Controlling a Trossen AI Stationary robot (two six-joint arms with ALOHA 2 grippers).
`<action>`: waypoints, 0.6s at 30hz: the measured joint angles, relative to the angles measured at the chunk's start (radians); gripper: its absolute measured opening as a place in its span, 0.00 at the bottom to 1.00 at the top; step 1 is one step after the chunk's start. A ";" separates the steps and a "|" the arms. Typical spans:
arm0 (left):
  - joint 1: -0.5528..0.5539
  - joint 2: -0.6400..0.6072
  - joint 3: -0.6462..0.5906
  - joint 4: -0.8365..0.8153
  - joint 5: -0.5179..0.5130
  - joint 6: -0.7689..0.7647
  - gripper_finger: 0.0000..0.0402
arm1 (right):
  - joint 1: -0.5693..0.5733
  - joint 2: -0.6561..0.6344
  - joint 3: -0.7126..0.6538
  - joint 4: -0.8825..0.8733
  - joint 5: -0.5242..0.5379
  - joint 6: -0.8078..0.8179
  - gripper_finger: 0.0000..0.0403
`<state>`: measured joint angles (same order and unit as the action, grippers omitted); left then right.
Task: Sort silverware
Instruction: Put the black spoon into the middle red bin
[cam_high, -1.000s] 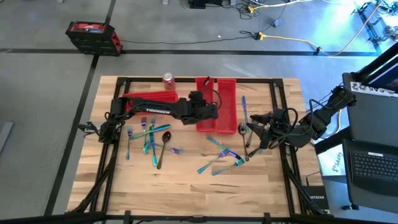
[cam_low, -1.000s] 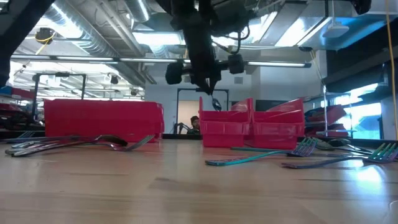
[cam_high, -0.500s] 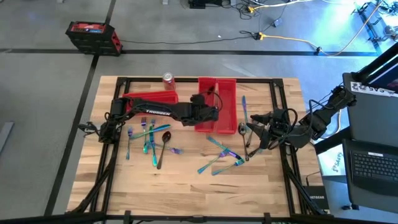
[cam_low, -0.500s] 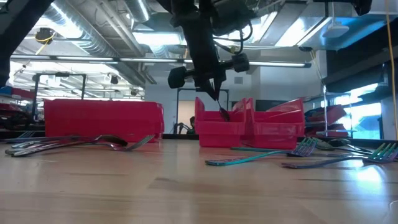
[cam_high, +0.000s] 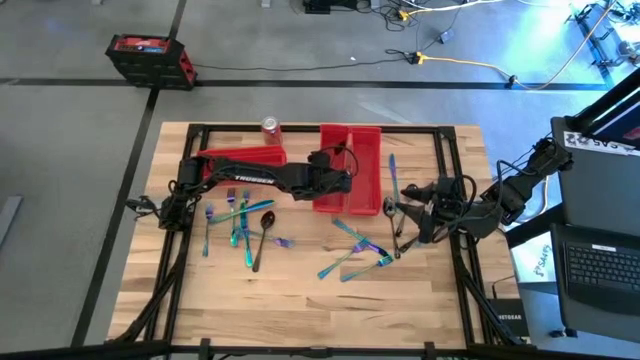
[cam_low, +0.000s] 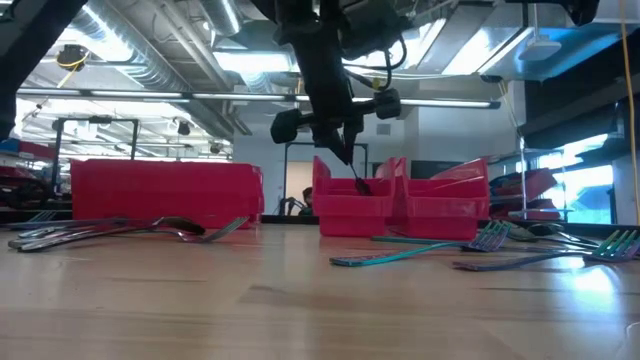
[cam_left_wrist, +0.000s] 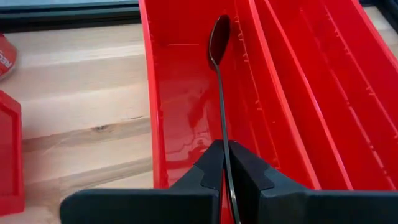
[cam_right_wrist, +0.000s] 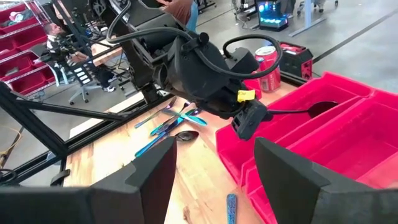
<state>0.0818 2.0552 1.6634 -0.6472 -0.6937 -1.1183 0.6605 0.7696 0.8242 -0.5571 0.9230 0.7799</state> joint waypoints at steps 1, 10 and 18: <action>-0.001 0.000 0.000 0.000 0.000 -0.003 0.00 | 0.000 0.000 0.000 0.000 0.000 0.000 0.49; -0.001 0.000 -0.001 -0.001 -0.008 -0.078 0.00 | 0.000 0.000 0.000 0.000 -0.026 -0.001 0.49; 0.005 0.000 -0.002 -0.058 0.045 -0.203 0.13 | 0.000 0.000 0.000 0.001 -0.167 -0.030 0.49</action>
<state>0.0868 2.0552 1.6619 -0.7051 -0.6484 -1.3215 0.6605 0.7700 0.8238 -0.5559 0.7560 0.7499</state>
